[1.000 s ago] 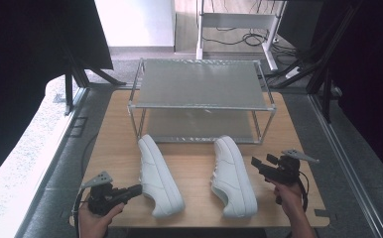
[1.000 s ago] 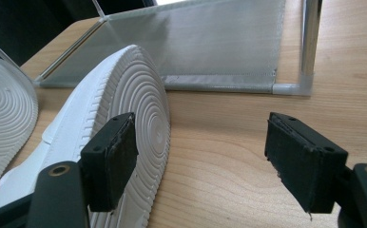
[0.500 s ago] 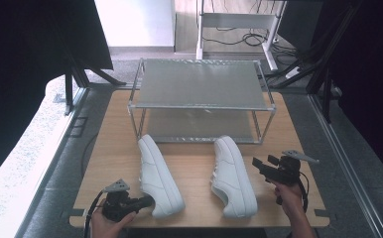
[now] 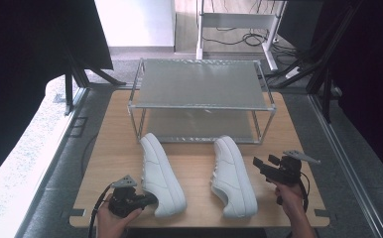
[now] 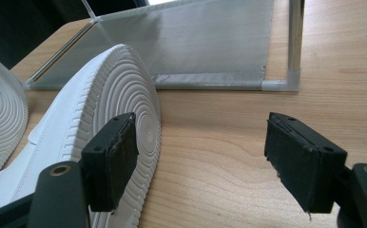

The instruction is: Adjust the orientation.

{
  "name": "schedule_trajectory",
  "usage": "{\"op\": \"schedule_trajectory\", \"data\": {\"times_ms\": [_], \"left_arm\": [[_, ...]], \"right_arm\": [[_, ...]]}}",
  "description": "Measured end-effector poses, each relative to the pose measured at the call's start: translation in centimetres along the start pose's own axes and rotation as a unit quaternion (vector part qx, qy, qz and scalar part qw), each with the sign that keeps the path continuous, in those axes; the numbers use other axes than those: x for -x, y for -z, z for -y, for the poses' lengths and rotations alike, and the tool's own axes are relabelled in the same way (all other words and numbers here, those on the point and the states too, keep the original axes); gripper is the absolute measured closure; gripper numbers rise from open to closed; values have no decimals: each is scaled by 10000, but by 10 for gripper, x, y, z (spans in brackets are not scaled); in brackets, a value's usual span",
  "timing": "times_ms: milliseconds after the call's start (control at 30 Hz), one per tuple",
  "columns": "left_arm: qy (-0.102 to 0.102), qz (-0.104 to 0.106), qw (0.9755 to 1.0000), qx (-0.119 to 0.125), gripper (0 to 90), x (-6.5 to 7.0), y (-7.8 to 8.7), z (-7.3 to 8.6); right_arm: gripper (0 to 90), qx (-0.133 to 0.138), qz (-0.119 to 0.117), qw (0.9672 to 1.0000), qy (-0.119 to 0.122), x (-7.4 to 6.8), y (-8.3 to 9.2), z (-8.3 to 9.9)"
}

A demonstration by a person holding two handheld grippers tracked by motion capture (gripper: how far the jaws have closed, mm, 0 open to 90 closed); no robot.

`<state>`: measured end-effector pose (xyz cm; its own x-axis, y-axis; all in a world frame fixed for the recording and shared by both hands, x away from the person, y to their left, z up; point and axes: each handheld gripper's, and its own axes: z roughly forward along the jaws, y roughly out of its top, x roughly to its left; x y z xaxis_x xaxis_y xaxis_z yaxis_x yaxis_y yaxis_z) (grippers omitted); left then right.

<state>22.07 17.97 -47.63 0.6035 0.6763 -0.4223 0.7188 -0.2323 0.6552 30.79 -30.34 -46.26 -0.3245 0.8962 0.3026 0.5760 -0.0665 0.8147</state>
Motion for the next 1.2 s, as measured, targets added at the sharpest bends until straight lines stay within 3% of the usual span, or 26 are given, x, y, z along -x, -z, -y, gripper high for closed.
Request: {"op": "schedule_trajectory", "data": {"times_ms": [500, 633, 800, 833, 867, 1000, 1100, 1200], "left_arm": [[-77, 2, 9999, 67, 885, 2, -10, -23], [5, -5, 10000, 16, 900, -1, -22, -40], [-113, -50, 9999, -114, 900, 2, -37, -63], [-101, 119, 9999, -44, 900, 3, -38, -67], [-91, 259, 9996, -36, 900, 5, -40, -71], [-305, 345, 9989, -133, 900, 18, -52, -89], [-464, 171, 9984, -289, 894, 27, -61, -98], [-487, 164, 9982, -307, 875, 31, -64, -100]], "right_arm": [[273, -4, 59, 10000, -25, 2, 1, 0], [275, 3, 93, 9999, -45, 3, 0, 0], [276, -25, 141, 9999, -47, 5, 1, 1], [278, -14, 154, 9999, -40, 5, 1, 1], [279, -18, 163, 9998, -60, 6, 1, 1], [282, -27, 206, 9997, -110, 9, 2, 1], [283, -20, 217, 9997, -110, 9, 3, 1], [284, -3, 231, 9996, -135, 12, 3, 1]]}}
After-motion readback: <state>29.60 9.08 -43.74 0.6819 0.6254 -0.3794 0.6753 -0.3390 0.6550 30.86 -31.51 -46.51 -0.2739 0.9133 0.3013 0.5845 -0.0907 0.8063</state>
